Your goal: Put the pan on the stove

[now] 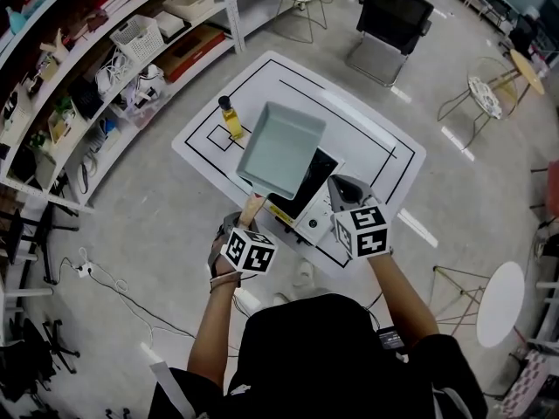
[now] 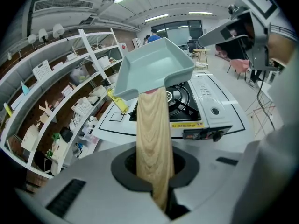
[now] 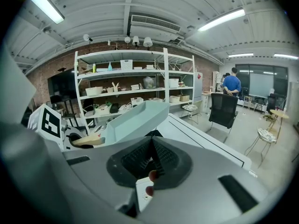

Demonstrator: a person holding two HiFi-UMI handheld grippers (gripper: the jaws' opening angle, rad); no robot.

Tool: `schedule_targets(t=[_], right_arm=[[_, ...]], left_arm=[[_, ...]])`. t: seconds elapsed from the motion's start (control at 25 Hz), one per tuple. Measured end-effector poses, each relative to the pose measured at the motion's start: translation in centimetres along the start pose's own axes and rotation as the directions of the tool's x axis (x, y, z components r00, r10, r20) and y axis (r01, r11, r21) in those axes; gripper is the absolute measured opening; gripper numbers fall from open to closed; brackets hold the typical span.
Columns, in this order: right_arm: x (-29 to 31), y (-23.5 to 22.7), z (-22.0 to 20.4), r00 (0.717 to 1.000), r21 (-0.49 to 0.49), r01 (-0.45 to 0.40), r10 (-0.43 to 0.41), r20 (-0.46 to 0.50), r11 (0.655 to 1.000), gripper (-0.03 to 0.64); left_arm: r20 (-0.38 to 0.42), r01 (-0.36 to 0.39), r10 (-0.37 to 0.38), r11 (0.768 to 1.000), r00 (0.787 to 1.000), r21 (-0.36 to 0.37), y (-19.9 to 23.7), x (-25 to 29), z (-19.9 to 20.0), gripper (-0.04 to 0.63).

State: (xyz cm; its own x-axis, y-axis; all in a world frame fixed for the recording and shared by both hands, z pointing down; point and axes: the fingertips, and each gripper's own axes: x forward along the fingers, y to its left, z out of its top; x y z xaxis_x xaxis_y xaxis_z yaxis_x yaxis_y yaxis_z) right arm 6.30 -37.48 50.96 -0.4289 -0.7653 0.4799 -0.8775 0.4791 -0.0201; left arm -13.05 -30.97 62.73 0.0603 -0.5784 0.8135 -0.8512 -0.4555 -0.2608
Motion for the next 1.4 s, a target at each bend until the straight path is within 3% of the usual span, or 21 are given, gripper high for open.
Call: schedule_targets(t=[0.32,0.68,1.12,1.4], right_arm=[[0.6,-0.2,-0.5,1.0,0.007,-0.002,0.002,-0.015,1.0,0.002],[1.1,-0.4,-1.2,0.999,0.008,-0.003,0.003,-0.038,1.0,0.002],[1.5,-0.9,-1.9,0.999,0.012,-0.004,0.005,-0.05,1.0,0.002],[1.7,-0.9,-2.4,0.998,0.01,-0.003,0.004,-0.063,1.0,0.002]], left_arm=[[-0.053,0.001,0.002,0.998,0.999,0.057,-0.3,1.2,-0.8,0.031],[-0.101,0.013,-0.005,0.997,0.995,0.071,-0.1,2.4,-1.4,0.038],[-0.121,0.013,-0.002,0.996,0.993,0.092,-0.5,3.3,-1.5,0.041],[-0.134,-0.005,0.025,0.989,0.991,0.145,-0.2,3.4,-1.7,0.041]])
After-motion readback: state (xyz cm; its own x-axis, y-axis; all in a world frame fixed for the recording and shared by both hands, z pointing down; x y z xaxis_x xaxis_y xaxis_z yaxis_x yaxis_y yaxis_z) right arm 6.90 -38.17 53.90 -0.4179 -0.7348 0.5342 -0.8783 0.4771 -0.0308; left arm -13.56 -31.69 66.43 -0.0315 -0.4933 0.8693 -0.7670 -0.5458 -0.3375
